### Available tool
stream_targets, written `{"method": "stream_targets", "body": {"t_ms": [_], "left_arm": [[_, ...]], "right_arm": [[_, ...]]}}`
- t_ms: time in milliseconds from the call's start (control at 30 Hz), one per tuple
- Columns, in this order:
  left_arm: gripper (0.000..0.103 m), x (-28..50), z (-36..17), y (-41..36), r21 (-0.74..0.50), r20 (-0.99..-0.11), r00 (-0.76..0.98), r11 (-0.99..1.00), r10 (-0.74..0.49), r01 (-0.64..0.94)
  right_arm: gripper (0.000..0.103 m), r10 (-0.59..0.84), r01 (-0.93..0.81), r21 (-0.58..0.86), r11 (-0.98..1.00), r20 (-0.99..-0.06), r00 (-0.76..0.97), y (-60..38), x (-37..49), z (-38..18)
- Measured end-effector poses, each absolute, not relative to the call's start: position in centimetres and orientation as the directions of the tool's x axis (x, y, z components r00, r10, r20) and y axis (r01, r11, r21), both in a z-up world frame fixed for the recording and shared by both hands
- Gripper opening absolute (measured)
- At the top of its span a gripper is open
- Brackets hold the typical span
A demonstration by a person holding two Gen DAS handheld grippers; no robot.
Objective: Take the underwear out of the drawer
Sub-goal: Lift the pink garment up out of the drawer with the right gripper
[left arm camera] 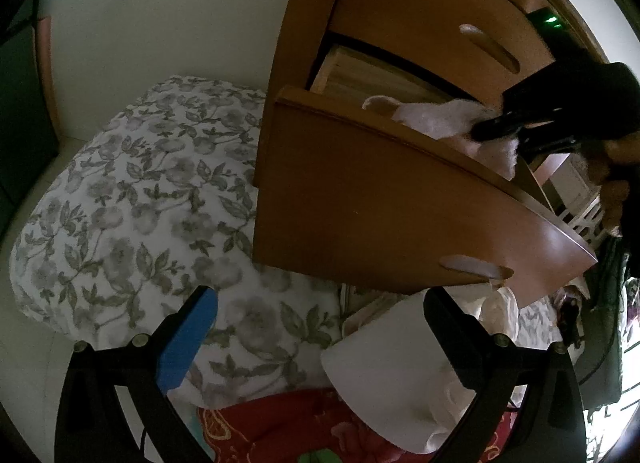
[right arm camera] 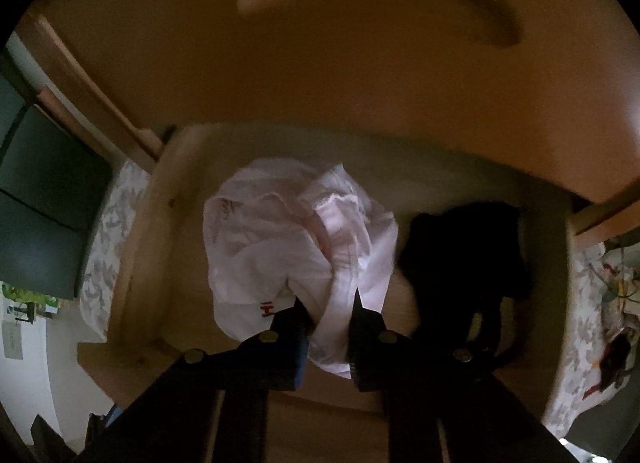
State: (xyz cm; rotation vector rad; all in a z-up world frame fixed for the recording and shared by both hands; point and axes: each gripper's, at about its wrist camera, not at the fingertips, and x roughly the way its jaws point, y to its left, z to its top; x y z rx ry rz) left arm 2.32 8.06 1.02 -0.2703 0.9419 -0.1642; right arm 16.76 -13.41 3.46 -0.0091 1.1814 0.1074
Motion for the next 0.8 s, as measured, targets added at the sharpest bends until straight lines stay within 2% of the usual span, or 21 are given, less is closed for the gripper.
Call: {"method": "stream_targets", "body": {"t_ms": [800], "left_arm": [[0.103,-0.4,3.7,5.6,-0.227,-0.755,0.615,0.97,-0.228,0.081]], "right_arm": [[0.016,0.182,-0.118,0.141,0.983,-0.685,0.706,-18.7,5.6,19.4]]}}
